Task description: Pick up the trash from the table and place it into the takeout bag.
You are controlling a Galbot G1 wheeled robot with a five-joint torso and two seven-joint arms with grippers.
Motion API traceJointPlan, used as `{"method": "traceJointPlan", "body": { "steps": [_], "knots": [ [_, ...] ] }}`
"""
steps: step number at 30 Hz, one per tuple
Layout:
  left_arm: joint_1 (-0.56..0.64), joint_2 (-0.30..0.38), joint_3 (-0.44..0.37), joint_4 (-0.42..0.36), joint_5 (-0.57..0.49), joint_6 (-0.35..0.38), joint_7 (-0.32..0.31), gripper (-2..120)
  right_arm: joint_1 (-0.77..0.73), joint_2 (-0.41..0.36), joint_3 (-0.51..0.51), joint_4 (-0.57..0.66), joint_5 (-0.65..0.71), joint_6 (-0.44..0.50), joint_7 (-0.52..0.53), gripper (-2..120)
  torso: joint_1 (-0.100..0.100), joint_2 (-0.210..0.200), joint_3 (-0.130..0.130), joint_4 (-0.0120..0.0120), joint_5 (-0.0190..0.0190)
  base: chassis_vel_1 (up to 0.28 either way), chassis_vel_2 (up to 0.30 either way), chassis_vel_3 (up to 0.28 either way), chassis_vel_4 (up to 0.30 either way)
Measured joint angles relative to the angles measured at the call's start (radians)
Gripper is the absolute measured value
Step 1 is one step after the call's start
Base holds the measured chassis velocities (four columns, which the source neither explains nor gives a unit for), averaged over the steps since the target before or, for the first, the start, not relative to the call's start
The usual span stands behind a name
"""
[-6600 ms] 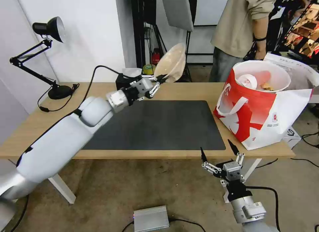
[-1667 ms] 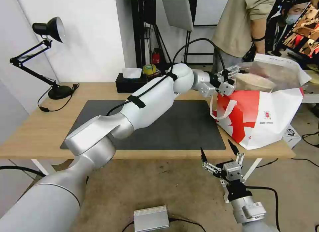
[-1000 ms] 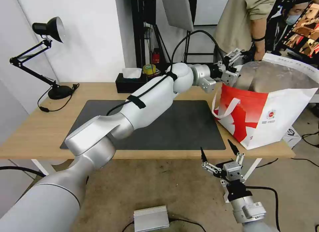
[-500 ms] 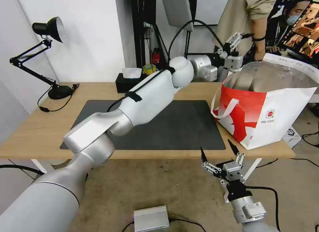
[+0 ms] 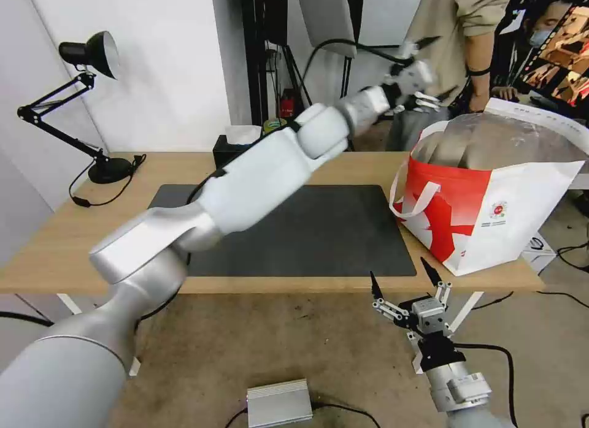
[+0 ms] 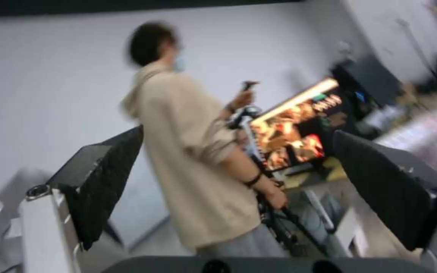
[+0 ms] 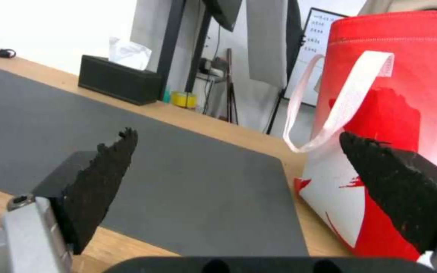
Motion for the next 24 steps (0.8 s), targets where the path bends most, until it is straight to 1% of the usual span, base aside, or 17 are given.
{"method": "traceJointPlan", "body": {
  "steps": [1,2,3,5,6,10,11,15,16,17,20,21,24],
  "knots": [
    [0.0,0.0,0.0,0.0,0.0,0.0,0.0,100,0.0,0.0,0.0,0.0,0.0,0.0,0.0,100,0.0,0.0,0.0,0.0,0.0,0.0,0.0,0.0,0.0],
    [0.006,0.013,-0.006,-0.017,-0.036,0.008,-0.022,100,0.0,0.0,0.0,0.0,0.0,0.0,0.0,100,0.0,0.0,0.0,-0.0004,0.0,0.0,0.0,0.0,0.0],
    [0.021,0.042,-0.021,-0.053,-0.11,0.025,-0.063,100,0.0,0.0,0.0,0.0,0.0,0.0,0.0,100,0.0,0.0,0.0,-0.0005,0.0,0.0,0.0,0.0,0.0],
    [0.045,0.08,-0.046,-0.097,-0.198,0.038,-0.117,100,0.0,0.0,0.0,0.0,0.0,0.0,0.0,100,0.0,0.0,0.0,-0.0006,0.0002,0.0,0.0,0.0,0.0],
    [0.045,0.08,-0.046,-0.097,-0.198,0.038,-0.117,100,0.0,0.0,0.0,0.0,0.0,0.0,0.0,100,0.0,0.0,0.0,-0.0006,0.0002,0.0,0.0,0.0,0.0],
    [0.131,0.152,-0.126,-0.18,-0.31,0.04,-0.192,100,0.0,0.0,0.0,0.0,0.0,0.0,0.0,100,0.0,0.0,0.0,-0.0006,0.0001,0.0,0.0,0.0,0.0],
    [0.131,0.152,-0.126,-0.18,-0.31,0.04,-0.192,100,0.0,0.0,0.0,0.0,0.0,0.0,0.0,100,0.0,0.0,0.0,-0.0006,0.0001,0.0,0.0,0.0,0.0],
    [0.242,0.239,-0.199,-0.279,-0.366,0.03,-0.22,100,0.0,0.0,0.0,0.0,0.0,0.0,0.0,100,0.0,0.0,0.0,-0.0003,-0.0001,0.0,0.0,0.0,0.0],
    [0.242,0.239,-0.199,-0.279,-0.366,0.03,-0.22,100,0.0,0.0,0.0,0.0,0.0,0.0,0.0,100,0.0,0.0,0.0,-0.0003,-0.0001,0.0,0.0,0.0,0.0],
    [0.274,0.263,-0.222,-0.305,-0.377,0.022,-0.224,100,0.0,0.0,0.0,0.0,0.0,0.0,0.0,100,0.0,0.0,0.0,-0.0006,0.0,0.0,0.0,0.0,0.0],
    [0.346,0.319,-0.274,-0.357,-0.381,0.01,-0.227,100,0.0,0.0,0.0,0.0,0.0,0.0,0.0,100,0.0,0.0,0.0,-0.0005,0.0001,0.0,0.0,0.0,0.0],
    [0.346,0.319,-0.274,-0.357,-0.381,0.01,-0.227,100,0.0,0.0,0.0,0.0,0.0,0.0,0.0,100,0.0,0.0,0.0,-0.0005,0.0001,0.0,0.0,0.0,0.0],
    [0.408,0.367,-0.322,-0.4,-0.377,0.001,-0.226,100,0.0,0.0,0.0,0.0,0.0,0.0,0.0,100,0.0,0.0,0.0,-0.0005,0.0003,0.0,0.0,0.0,0.0]
  ]
}}
